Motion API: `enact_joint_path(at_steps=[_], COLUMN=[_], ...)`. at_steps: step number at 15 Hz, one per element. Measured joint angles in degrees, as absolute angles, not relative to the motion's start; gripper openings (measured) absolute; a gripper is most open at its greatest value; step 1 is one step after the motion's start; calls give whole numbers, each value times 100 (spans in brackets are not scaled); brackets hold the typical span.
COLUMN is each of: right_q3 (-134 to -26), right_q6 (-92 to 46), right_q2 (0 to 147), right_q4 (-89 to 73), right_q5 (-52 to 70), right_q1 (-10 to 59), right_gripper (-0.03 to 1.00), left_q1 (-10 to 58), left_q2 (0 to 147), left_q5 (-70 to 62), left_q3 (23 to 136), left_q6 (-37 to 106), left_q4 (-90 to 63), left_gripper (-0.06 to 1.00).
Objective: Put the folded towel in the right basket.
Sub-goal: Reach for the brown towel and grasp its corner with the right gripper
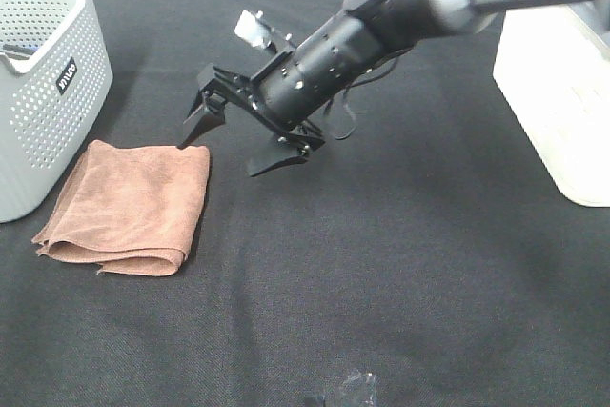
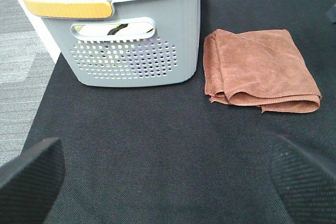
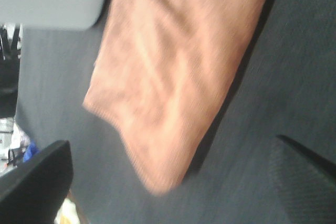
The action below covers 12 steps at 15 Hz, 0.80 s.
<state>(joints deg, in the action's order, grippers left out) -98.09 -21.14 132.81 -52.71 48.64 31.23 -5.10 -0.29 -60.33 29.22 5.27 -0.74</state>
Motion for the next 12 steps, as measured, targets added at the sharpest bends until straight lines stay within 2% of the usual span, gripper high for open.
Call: enact_joint_path(at_steps=[3, 12], right_q3=[-10548, -10817], right_q6=[-1816, -1684], right_q2=[13974, 14542], right_q4=[-5260, -5798], right_q5=[4859, 4767], right_q1=[3123, 3174], right_gripper=[97, 97], left_q1=[-510, -510], left_q2=[-29, -29], left_q5=[-6033, -6033], left_q3=[2922, 2922], left_q6=[527, 527], left_q4=[-74, -80], left_gripper=[99, 99])
